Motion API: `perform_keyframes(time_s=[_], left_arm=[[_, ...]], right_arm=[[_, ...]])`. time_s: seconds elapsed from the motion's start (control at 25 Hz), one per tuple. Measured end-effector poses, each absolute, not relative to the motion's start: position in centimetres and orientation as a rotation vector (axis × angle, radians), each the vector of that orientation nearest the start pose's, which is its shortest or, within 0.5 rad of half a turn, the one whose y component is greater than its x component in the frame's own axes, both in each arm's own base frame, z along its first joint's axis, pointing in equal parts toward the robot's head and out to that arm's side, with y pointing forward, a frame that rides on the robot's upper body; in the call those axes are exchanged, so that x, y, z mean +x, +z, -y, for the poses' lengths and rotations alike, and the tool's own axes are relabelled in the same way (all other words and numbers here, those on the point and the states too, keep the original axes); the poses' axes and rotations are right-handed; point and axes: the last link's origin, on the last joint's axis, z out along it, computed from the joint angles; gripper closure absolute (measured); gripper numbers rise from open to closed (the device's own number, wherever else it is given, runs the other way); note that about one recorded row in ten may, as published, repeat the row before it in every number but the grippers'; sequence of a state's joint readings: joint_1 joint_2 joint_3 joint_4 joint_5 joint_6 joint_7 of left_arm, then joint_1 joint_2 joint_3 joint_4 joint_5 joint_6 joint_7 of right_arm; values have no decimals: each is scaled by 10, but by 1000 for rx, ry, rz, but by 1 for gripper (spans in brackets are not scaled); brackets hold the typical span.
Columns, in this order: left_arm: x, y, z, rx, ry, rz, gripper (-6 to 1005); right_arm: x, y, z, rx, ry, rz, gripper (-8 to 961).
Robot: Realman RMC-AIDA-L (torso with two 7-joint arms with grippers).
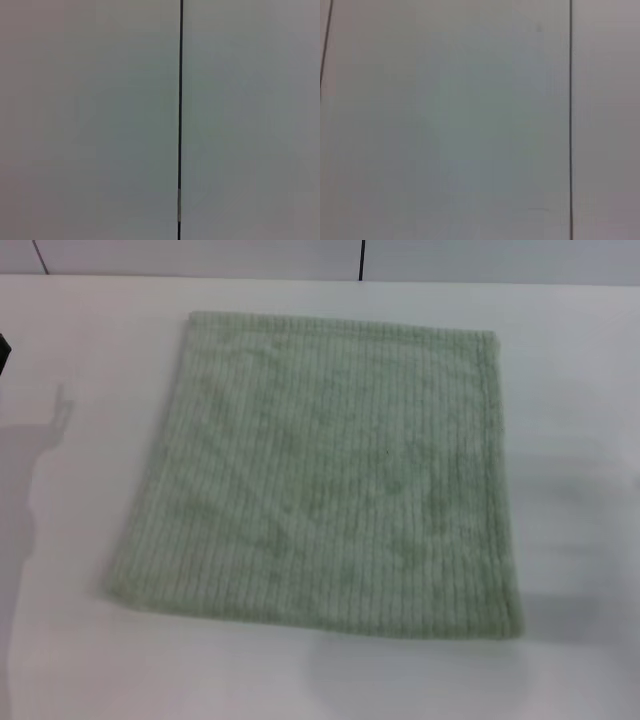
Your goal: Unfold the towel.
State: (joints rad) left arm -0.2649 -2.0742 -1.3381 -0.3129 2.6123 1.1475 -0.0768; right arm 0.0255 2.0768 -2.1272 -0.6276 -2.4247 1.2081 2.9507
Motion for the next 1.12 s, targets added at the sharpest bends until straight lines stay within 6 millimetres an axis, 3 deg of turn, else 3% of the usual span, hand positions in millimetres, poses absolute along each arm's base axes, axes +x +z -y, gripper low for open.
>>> perform_keyframes(time_s=[0.56, 1.12], left_arm=[[-366, 26, -300, -1361, -628, 558, 153], [-365, 25, -302, -1370, -619, 553, 153]], right_arm=[[329, 0, -250, -1377, 643, -399, 951], [330, -3, -257, -1410, 621, -375, 951]])
